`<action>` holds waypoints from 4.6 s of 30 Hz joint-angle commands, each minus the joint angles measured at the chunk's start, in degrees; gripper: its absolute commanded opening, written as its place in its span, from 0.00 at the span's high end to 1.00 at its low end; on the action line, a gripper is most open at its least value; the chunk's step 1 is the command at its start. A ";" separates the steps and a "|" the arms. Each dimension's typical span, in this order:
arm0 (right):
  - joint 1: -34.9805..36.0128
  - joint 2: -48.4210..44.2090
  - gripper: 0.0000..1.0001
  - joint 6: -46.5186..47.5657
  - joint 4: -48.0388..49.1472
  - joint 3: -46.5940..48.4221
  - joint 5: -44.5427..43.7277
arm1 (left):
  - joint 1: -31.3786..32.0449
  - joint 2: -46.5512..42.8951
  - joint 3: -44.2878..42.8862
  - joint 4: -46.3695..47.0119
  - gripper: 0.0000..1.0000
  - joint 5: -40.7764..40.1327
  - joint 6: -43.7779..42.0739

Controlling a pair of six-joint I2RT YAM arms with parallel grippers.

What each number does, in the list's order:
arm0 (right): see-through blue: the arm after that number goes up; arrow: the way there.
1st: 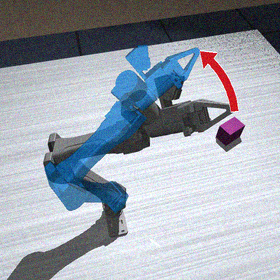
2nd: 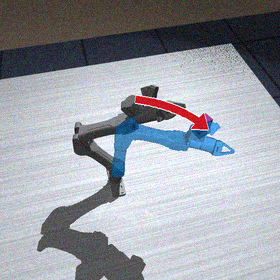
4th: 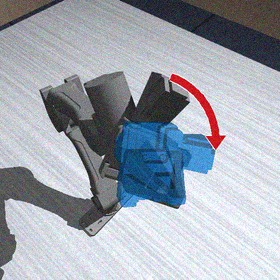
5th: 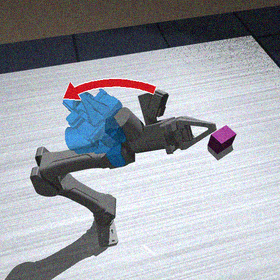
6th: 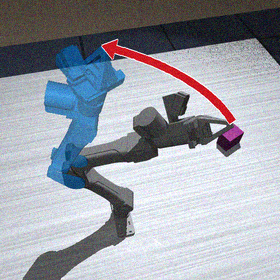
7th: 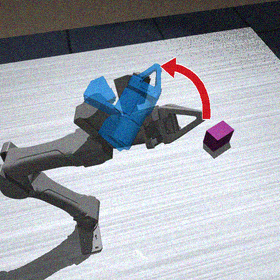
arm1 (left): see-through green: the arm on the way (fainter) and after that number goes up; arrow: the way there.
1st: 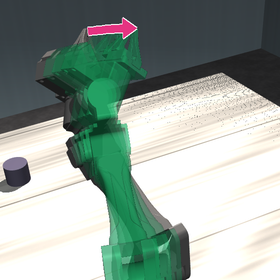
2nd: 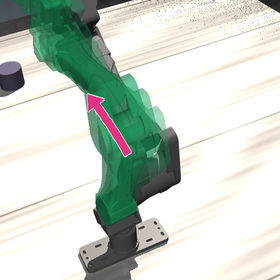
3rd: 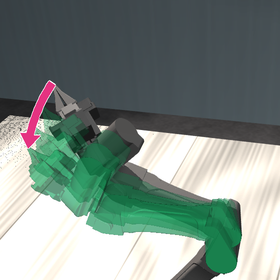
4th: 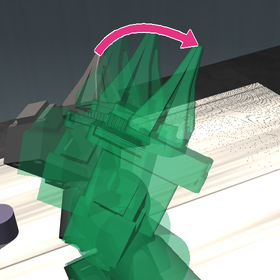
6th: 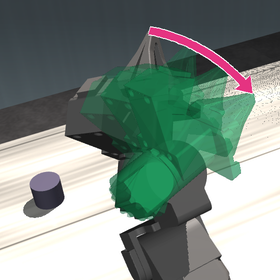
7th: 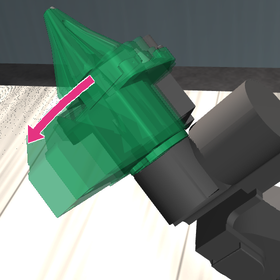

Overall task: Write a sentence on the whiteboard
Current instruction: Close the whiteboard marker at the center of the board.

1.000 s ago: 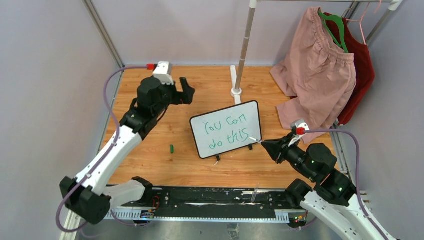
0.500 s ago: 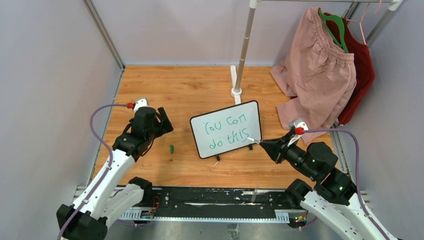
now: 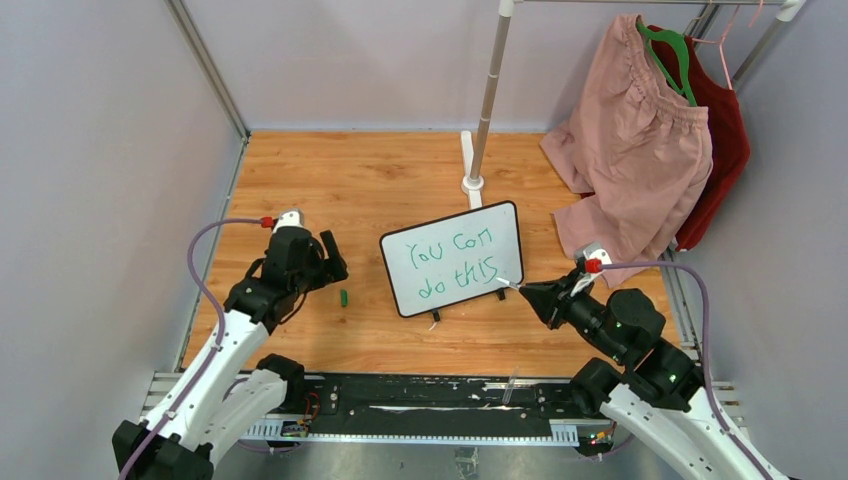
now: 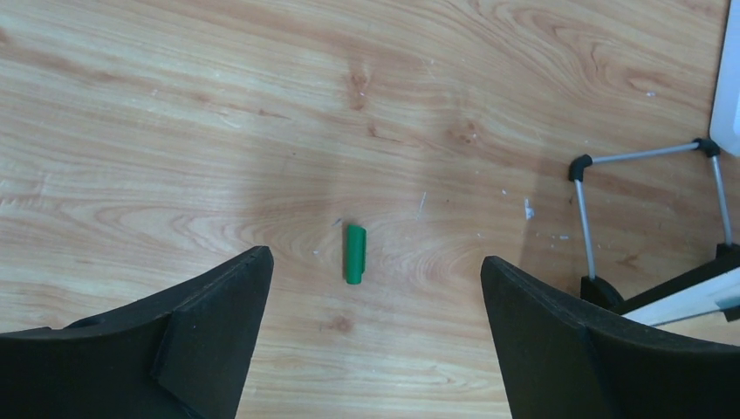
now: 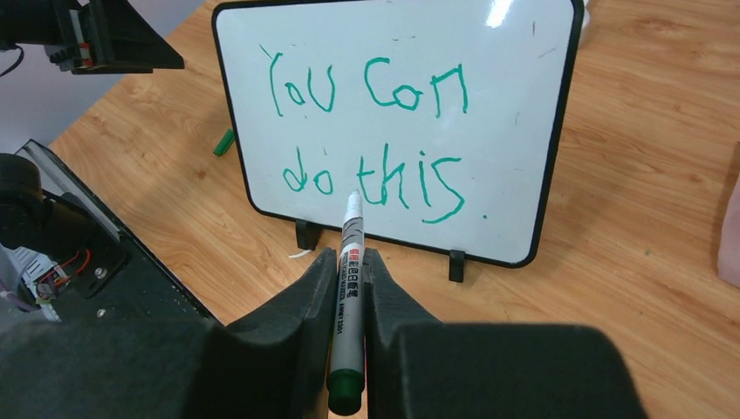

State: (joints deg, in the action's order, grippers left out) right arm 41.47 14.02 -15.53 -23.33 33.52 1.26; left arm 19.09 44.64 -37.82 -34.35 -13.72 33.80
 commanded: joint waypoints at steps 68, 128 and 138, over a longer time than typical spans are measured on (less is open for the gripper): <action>-0.60 -5.86 1.00 -0.87 -2.95 -1.02 -3.72 | 1.47 40.04 -5.42 4.05 0.52 4.86 -4.14; -0.49 -6.39 1.00 -1.01 -2.87 -1.26 -3.89 | 2.27 36.73 -3.23 0.86 0.61 3.41 -2.42; -0.48 -6.12 1.00 -0.96 -2.71 -1.35 -3.76 | 2.51 38.22 -3.39 0.95 0.65 3.17 -2.22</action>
State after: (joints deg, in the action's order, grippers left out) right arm 41.47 8.45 -16.51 -26.68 32.40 -2.94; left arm 21.21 82.21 -42.19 -31.83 -10.39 31.05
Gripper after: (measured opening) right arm 0.173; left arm 0.358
